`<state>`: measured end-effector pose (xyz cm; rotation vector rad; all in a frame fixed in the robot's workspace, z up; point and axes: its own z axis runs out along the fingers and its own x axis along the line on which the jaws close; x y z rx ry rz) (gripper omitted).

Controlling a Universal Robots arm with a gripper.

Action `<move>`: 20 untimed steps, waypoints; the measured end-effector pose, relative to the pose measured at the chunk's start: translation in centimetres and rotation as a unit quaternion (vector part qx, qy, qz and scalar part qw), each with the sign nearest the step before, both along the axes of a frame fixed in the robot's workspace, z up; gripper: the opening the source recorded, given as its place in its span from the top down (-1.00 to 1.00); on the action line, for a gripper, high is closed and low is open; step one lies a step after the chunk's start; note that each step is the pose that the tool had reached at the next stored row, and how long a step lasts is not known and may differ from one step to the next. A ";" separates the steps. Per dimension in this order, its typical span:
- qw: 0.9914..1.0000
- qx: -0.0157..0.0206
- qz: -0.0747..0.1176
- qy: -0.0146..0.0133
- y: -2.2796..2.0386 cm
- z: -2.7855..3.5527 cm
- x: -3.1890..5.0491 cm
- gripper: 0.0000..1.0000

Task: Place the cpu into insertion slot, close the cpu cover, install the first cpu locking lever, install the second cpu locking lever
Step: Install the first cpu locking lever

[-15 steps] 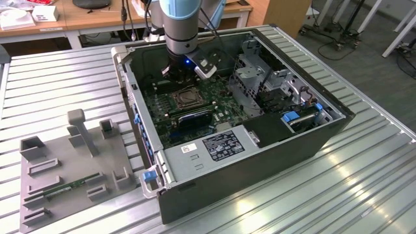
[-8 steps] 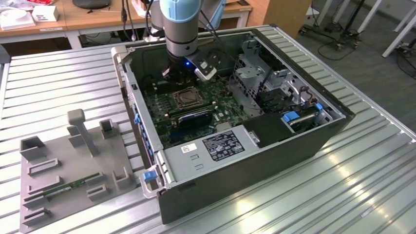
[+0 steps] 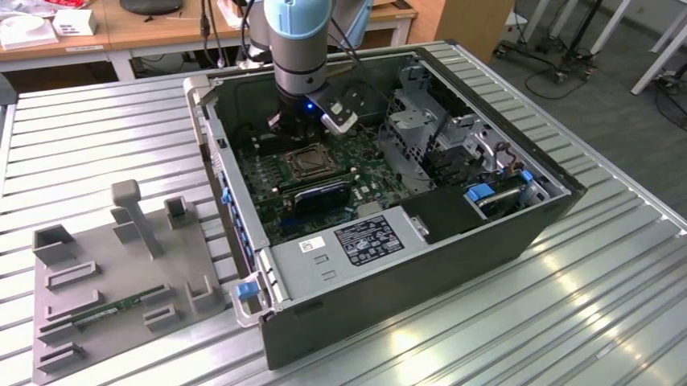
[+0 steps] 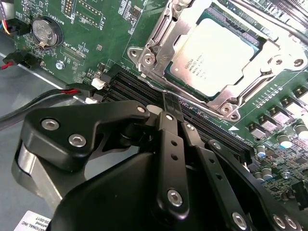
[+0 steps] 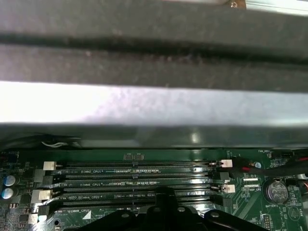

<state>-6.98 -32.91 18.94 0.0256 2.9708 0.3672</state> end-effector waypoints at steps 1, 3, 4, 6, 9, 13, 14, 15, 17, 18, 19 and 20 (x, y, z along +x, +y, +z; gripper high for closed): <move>1.000 0.000 0.000 0.000 0.00 -0.02 0.00 0.79; 1.000 0.000 0.000 0.000 0.01 -0.03 0.01 0.79; 1.000 0.000 0.000 0.000 0.00 -0.03 0.01 0.79; 1.000 0.000 0.000 0.000 0.00 -0.03 0.01 0.79; 1.000 0.000 0.000 0.000 0.01 0.07 0.02 0.79; 1.000 0.000 0.000 0.000 0.01 0.36 0.01 0.79; 1.000 0.000 0.000 0.000 0.01 0.43 0.02 0.79; 1.000 0.000 0.000 0.000 0.01 0.50 0.01 0.79; 1.000 0.000 0.000 0.000 0.01 0.56 0.02 0.79; 1.000 0.000 0.000 0.000 0.01 0.59 0.01 0.79; 1.000 0.000 0.000 0.000 0.01 0.61 0.01 0.79; 1.000 0.000 0.000 0.000 0.00 0.62 0.01 0.79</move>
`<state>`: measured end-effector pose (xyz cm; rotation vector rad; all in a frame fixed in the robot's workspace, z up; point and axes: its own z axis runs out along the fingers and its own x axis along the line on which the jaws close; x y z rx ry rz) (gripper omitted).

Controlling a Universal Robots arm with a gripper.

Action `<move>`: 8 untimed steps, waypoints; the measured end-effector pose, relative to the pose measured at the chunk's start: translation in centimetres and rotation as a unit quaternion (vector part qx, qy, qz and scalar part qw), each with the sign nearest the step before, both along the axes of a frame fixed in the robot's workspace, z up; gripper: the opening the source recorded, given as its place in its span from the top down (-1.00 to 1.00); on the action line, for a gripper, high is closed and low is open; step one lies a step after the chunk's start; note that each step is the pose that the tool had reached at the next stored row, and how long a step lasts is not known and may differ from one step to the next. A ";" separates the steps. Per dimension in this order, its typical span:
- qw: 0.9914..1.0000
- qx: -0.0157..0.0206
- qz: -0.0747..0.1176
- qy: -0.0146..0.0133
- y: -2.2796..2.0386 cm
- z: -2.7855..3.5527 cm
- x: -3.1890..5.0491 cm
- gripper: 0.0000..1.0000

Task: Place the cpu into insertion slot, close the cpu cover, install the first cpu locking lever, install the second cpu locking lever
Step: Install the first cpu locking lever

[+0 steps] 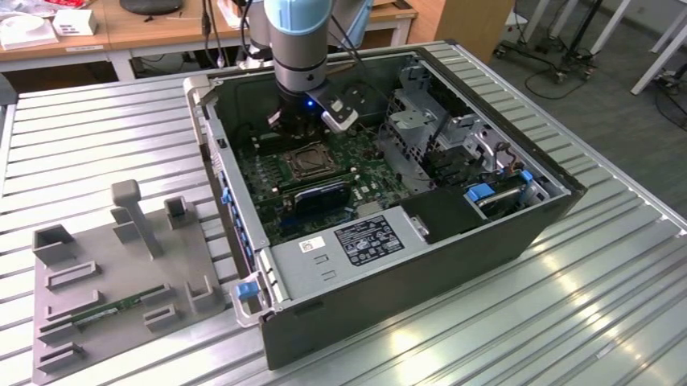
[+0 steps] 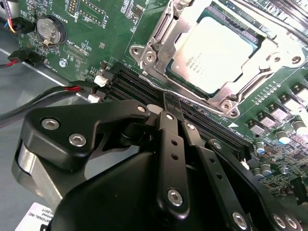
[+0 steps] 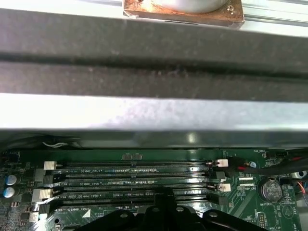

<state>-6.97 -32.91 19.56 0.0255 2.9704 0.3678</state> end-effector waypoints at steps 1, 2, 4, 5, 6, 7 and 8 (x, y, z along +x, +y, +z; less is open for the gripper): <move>1.000 0.000 0.000 0.000 -0.01 0.02 0.00 0.79; 1.000 0.000 0.000 0.000 -0.02 0.04 0.00 0.79; 1.000 0.000 0.000 0.000 -0.03 0.11 0.00 0.79; 1.000 0.000 0.000 0.000 -0.04 0.15 0.00 0.79; 1.000 0.000 0.000 0.000 -0.05 0.19 0.00 0.79; 1.000 0.000 0.000 0.000 -0.06 0.24 0.00 0.79; 1.000 0.000 0.000 0.000 -0.07 0.30 0.00 0.79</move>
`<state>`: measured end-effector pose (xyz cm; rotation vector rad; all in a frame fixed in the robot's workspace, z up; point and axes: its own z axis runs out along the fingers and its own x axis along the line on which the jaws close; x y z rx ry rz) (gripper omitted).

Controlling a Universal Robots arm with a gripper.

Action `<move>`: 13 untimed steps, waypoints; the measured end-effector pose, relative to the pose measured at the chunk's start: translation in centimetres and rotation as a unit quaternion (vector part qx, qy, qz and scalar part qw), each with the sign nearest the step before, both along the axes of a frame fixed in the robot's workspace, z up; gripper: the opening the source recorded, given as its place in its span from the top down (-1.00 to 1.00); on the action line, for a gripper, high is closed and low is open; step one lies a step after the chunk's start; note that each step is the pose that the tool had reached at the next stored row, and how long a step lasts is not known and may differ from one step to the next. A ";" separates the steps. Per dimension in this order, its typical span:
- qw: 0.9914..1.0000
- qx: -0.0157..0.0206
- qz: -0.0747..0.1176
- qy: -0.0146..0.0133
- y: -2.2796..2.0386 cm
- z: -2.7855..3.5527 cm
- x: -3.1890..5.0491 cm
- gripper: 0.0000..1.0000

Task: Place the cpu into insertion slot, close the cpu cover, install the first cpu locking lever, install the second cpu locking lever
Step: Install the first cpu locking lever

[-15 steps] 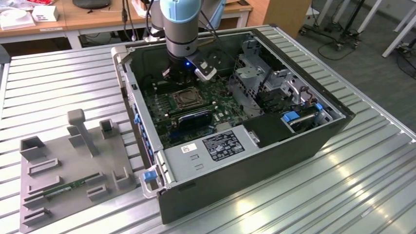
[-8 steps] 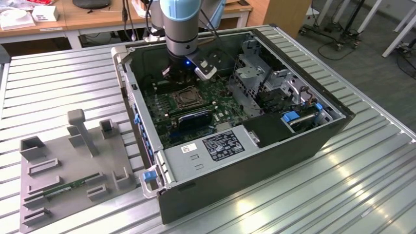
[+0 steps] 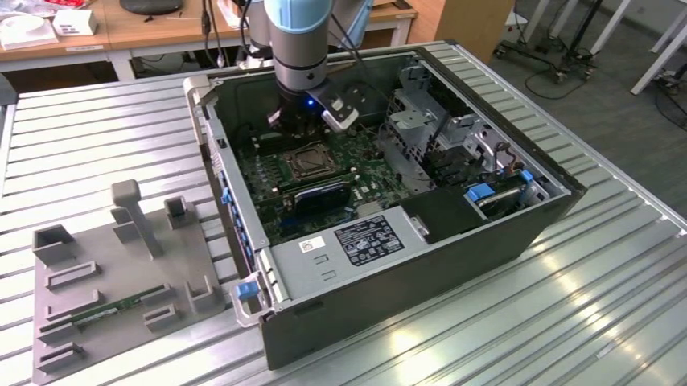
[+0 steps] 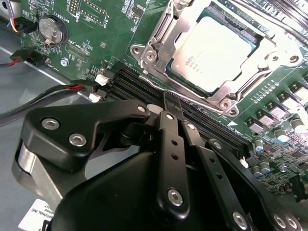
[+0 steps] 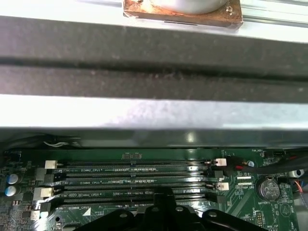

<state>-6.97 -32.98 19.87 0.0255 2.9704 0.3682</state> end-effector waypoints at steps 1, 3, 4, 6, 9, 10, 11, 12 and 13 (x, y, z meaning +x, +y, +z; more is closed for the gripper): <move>1.000 0.000 0.000 0.000 0.00 0.05 0.00 0.79; 1.000 0.000 0.000 0.000 0.00 0.06 0.01 0.79; 1.000 0.000 0.000 0.000 0.00 0.06 0.01 0.79; 1.000 0.000 0.000 0.000 0.00 0.07 0.00 0.79; 1.000 0.000 0.000 0.000 0.00 0.08 -0.05 0.79; 1.000 0.000 0.000 -0.001 -0.01 0.09 -0.11 0.79; 1.000 0.000 0.000 -0.001 -0.01 0.09 -0.19 0.79; 1.000 0.000 0.000 -0.002 0.00 0.08 -0.32 0.79; 1.000 0.000 0.000 -0.003 -0.01 0.09 -0.48 0.79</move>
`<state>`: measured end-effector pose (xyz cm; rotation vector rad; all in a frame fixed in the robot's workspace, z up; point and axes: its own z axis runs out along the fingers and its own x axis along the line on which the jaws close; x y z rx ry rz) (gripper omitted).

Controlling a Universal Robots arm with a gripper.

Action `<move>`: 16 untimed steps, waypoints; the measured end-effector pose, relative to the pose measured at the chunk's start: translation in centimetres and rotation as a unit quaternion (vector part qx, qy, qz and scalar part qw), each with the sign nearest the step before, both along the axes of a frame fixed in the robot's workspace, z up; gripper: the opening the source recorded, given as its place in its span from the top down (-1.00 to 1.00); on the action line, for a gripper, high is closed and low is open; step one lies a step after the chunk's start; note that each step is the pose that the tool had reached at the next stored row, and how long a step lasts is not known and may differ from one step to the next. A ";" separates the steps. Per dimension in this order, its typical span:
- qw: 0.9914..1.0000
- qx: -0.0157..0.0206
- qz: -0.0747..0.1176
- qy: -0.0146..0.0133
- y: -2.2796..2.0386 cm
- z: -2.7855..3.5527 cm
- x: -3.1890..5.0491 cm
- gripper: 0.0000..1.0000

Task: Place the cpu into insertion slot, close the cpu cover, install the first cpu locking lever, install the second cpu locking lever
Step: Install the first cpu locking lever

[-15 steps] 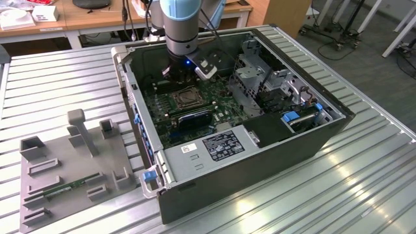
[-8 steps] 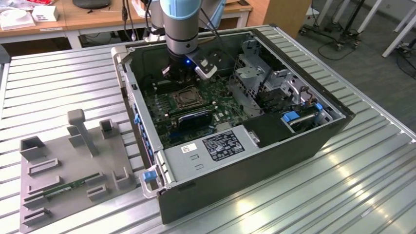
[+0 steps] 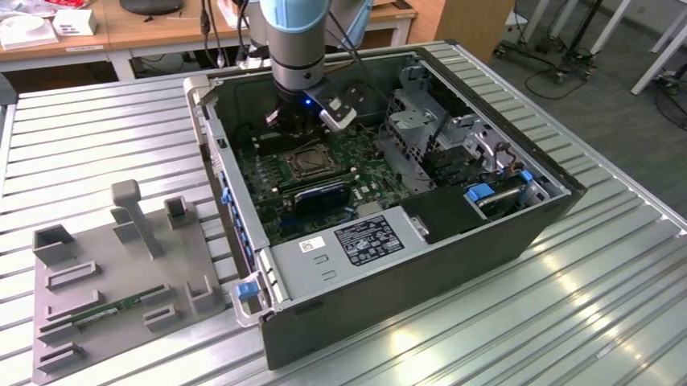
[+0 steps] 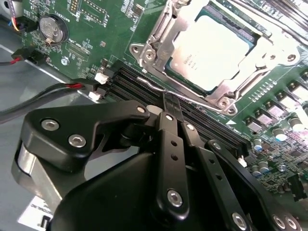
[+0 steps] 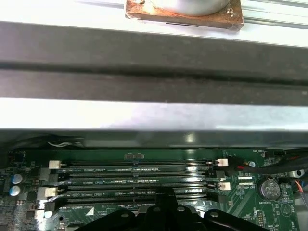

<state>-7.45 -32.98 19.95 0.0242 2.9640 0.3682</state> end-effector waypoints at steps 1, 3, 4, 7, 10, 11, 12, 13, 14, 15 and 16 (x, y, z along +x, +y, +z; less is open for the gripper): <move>1.000 0.000 0.000 -0.001 0.00 0.00 -0.18 0.79; 1.000 0.000 0.000 -0.003 0.00 0.02 -0.50 0.79; 1.000 0.000 0.000 -0.005 0.00 0.10 -0.60 0.79; 1.000 0.000 0.000 -0.008 0.00 0.50 -0.73 0.79; 1.000 0.000 0.000 -0.012 0.00 1.02 -0.87 0.79; 1.000 0.000 0.000 -0.014 0.00 1.20 -0.91 0.79; 1.000 0.000 0.000 -0.015 0.00 1.36 -0.96 0.79; 1.000 0.000 0.000 -0.016 0.00 1.52 -1.00 0.79; 1.000 0.000 0.000 -0.018 0.00 1.68 -1.06 0.79; 1.000 0.000 0.000 -0.019 0.00 1.82 -1.12 0.79; 1.000 0.000 0.000 -0.021 0.00 1.94 -1.19 0.79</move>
